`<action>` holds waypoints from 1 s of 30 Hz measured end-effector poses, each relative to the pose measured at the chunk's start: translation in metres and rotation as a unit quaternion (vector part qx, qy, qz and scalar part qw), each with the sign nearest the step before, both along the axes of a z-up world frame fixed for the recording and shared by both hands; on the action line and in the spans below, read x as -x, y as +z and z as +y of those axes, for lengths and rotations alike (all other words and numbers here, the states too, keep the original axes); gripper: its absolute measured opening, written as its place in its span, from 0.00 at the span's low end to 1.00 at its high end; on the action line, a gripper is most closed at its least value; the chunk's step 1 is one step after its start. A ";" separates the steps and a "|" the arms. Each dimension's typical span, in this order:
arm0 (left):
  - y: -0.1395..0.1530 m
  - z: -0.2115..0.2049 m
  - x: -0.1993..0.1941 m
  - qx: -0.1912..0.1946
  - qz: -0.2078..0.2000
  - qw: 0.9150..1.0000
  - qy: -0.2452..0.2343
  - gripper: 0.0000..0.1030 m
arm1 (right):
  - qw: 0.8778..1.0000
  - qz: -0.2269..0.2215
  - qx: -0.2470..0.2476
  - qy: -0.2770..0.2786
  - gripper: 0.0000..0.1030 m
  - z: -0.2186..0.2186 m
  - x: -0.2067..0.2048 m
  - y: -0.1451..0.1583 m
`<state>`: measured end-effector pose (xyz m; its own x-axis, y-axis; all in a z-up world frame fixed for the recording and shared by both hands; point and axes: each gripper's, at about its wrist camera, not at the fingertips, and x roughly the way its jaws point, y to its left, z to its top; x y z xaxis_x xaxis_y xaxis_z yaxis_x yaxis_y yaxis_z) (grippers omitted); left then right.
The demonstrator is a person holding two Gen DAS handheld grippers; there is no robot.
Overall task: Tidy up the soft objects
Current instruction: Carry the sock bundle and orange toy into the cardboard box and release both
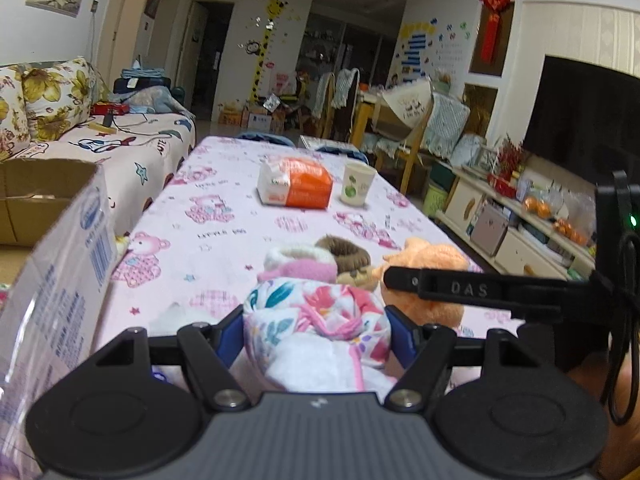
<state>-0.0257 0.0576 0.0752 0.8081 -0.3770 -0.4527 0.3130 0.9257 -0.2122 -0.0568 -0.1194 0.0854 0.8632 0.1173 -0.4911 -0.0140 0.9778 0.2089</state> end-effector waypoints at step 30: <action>0.038 0.091 0.005 0.042 -0.083 0.984 0.153 0.69 | 0.984 -0.092 0.019 0.151 0.84 0.075 0.009 0.029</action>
